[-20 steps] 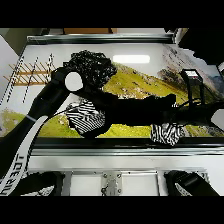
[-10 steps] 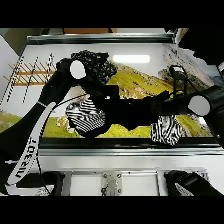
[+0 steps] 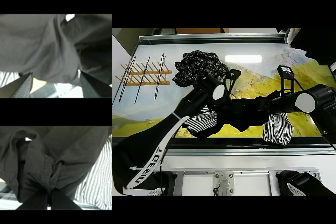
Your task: Fold the clothes and pants, and hang the long-sleeved shirts on hangers.
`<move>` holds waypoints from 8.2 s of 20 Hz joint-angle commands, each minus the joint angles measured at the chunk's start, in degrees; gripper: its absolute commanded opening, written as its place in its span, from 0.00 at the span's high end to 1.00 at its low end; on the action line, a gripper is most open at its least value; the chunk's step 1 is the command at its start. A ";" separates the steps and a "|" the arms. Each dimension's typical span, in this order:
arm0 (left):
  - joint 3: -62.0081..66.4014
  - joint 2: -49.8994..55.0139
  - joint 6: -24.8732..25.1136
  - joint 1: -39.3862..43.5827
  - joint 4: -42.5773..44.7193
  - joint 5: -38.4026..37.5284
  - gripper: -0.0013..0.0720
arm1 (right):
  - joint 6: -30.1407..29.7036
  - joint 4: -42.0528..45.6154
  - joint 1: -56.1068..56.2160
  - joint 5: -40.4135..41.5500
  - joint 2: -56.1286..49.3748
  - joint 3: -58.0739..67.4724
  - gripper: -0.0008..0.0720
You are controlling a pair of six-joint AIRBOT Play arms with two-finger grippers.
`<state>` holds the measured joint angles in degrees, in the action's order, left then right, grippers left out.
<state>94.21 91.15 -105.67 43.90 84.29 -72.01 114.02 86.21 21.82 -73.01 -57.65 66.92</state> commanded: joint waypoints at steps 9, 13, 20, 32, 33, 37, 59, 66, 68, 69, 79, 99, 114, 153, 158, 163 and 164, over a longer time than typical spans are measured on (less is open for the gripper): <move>8.98 13.29 -4.79 1.75 9.38 -4.31 0.15 | 0.02 -0.37 0.04 0.13 4.00 0.07 0.96; 8.98 13.00 -5.35 1.38 16.74 -6.47 0.97 | -0.81 0.15 0.04 -0.76 4.17 0.09 0.96; 8.98 -7.37 -0.17 -2.10 17.49 -9.94 0.96 | -12.15 2.73 -7.19 -15.96 -0.74 19.82 0.96; 19.08 -33.94 -2.21 9.53 11.63 9.77 0.97 | -12.87 -7.10 -5.20 6.78 9.22 42.18 0.96; 21.59 -33.64 -2.12 11.41 11.85 11.98 0.97 | -13.25 -9.09 -5.20 9.62 10.36 42.27 0.96; 28.46 -31.95 0.55 14.84 12.20 19.41 0.97 | -13.35 -13.35 -5.20 15.91 13.38 42.27 0.96; -25.68 -27.08 -1.64 -10.54 -1.81 -2.82 0.97 | -6.69 -1.36 -2.62 -17.03 -0.83 6.64 0.96; -22.10 -19.80 -1.66 -10.03 -1.77 -1.51 0.97 | -1.68 -0.63 1.36 -7.28 -0.59 1.77 0.96; -19.17 -19.04 -1.64 -11.39 -1.81 -1.62 0.97 | -1.44 -0.20 1.36 -6.32 -0.61 1.77 0.96; -18.12 -19.06 -1.31 -11.82 -1.84 -1.62 0.96 | -1.44 -0.24 1.36 -5.97 -0.61 1.77 0.96; -8.35 -19.06 8.92 -17.38 -1.20 -5.64 0.02 | -1.46 -0.50 1.36 -3.89 -0.66 1.77 0.96; 7.21 14.64 12.50 -53.86 19.71 10.21 0.02 | -1.46 -0.50 1.36 -3.89 -0.66 1.77 0.96; 15.39 30.36 12.63 -54.75 25.70 12.24 0.02 | -1.46 -0.50 1.36 -3.89 -1.01 1.77 0.96; 15.34 -7.41 58.97 -35.63 -10.88 -32.89 0.97 | -1.46 -0.50 1.36 -3.89 -1.07 1.77 0.96; 12.87 -9.49 64.13 -36.46 -8.04 -31.67 0.97 | -1.46 -0.52 1.36 -3.89 -1.07 1.77 0.96; -6.95 -21.68 83.49 -41.27 -21.64 -31.34 0.97 | -1.46 -0.50 1.36 -3.89 -1.07 1.77 0.96; -10.99 -24.22 85.92 -42.40 -22.10 -31.39 0.97 | -1.46 -0.50 1.36 -3.89 -1.07 1.77 0.96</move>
<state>93.12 73.14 -30.70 4.08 67.59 -102.96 112.55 85.73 23.14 -76.88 -58.67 68.71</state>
